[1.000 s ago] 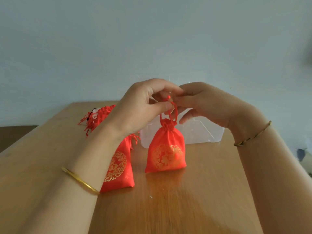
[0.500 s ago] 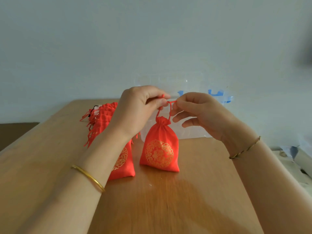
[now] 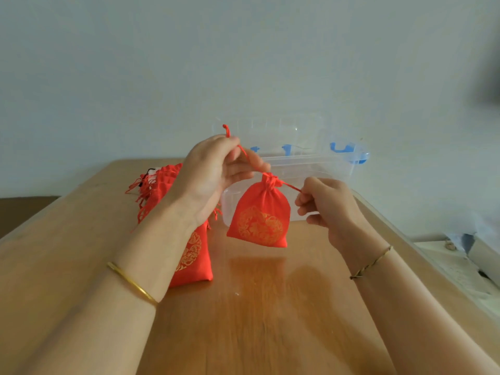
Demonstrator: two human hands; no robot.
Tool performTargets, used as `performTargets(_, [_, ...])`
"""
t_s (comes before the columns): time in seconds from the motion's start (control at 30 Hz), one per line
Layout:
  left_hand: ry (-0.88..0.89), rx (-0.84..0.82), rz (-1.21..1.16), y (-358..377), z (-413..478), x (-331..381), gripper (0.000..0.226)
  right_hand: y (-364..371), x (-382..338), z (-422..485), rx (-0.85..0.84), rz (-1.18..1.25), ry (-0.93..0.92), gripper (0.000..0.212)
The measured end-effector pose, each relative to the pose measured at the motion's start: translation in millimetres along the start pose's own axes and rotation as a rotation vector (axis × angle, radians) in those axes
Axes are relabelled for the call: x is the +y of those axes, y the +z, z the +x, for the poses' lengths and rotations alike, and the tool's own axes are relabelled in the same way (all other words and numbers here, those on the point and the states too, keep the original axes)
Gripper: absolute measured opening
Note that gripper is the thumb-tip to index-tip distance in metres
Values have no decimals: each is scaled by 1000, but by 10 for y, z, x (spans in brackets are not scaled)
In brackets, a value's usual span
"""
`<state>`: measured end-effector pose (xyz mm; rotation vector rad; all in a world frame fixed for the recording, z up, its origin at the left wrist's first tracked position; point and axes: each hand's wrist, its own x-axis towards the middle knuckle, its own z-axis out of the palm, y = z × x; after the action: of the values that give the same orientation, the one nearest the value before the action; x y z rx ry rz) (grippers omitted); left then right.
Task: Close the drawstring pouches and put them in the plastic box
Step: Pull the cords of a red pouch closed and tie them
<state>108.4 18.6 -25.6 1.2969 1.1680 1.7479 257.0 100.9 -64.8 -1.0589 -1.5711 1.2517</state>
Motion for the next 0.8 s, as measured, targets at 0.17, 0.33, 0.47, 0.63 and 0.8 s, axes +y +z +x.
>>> performTargets(0.17, [-99, -105, 377, 40, 38, -26, 18, -40, -108, -49, -18, 277, -119, 25])
performTargets(0.33, [-97, -227, 563, 123, 33, -45, 3, 5, -194, -153, -146, 246, -319, 28])
performTargets(0.47, [-68, -210, 546, 148, 45, -67, 9, 11, -170, -143, -184, 238, -283, 23])
performTargets(0.63, [-69, -205, 504, 123, 57, -94, 12, 18, -110, -99, -292, 334, -113, 14])
performTargets(0.8, [-79, -126, 462, 109, 82, -116, 11, 17, -69, -67, -198, 233, -224, 18])
